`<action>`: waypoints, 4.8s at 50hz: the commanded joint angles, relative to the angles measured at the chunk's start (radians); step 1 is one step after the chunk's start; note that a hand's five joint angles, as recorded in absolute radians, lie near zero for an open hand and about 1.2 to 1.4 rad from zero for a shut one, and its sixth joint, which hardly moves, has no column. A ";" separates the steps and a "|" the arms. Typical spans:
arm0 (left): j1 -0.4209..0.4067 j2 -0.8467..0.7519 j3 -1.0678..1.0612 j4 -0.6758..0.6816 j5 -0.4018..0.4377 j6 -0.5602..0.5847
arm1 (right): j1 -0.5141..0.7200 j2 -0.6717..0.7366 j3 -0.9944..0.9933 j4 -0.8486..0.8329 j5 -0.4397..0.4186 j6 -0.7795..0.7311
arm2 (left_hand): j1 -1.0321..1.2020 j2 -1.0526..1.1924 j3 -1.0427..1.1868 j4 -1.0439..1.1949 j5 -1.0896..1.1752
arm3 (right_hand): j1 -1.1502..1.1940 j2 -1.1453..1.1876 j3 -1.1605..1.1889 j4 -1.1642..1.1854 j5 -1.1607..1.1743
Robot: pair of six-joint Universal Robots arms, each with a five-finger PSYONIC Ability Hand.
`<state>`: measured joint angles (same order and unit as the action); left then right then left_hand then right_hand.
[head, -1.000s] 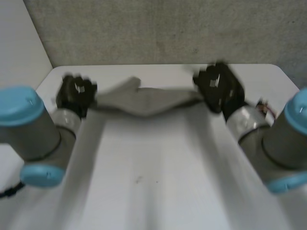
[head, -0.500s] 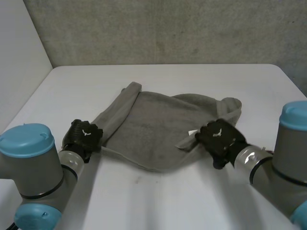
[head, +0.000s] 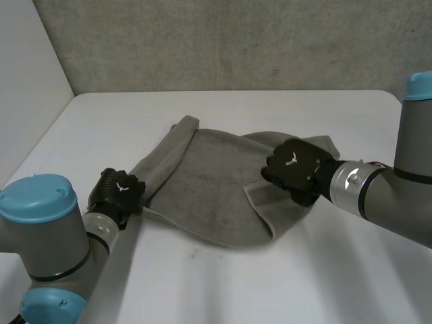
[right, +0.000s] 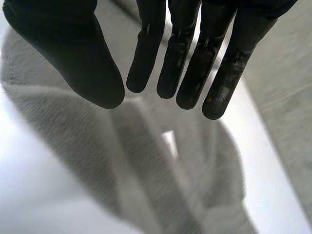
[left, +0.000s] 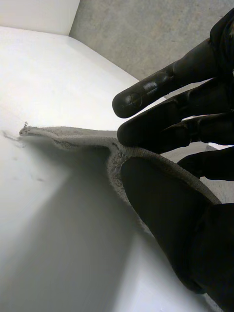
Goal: Fold the towel.
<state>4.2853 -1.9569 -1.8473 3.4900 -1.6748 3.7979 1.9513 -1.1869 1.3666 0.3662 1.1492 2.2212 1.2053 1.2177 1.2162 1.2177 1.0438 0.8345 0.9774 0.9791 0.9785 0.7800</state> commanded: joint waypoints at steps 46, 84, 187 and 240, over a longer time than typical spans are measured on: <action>-0.013 0.013 -0.018 0.001 0.001 0.003 | 0.138 0.504 -0.432 -0.084 0.075 -0.038 | 0.191 0.179 0.180 0.179 0.178 | -0.256 -0.399 -0.401 -0.400 -0.376; -0.015 0.015 -0.018 0.001 0.001 0.002 | 0.126 0.493 -0.386 -0.075 0.075 -0.038 | 0.191 0.179 0.180 0.179 0.178 | -0.074 -0.217 -0.219 -0.218 -0.194; -0.019 0.571 0.075 -0.201 0.000 0.126 | -0.298 -0.686 0.307 -0.279 0.063 0.356 | 0.191 0.179 0.180 0.179 0.178 | 0.562 0.419 0.417 0.418 0.442; -0.010 0.090 0.784 -0.209 -0.065 0.298 | -0.106 -0.172 -0.164 -0.604 0.336 0.368 | 0.191 0.179 0.180 0.179 0.178 | 0.562 0.419 0.417 0.418 0.442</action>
<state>4.2773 -1.9651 -0.8190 3.2490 -1.7258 4.1040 1.8516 -1.2847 1.0104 -0.2314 1.5326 2.5536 1.2060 1.2177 1.2163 1.2181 1.0438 0.9538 1.1732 1.1862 1.1933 0.9839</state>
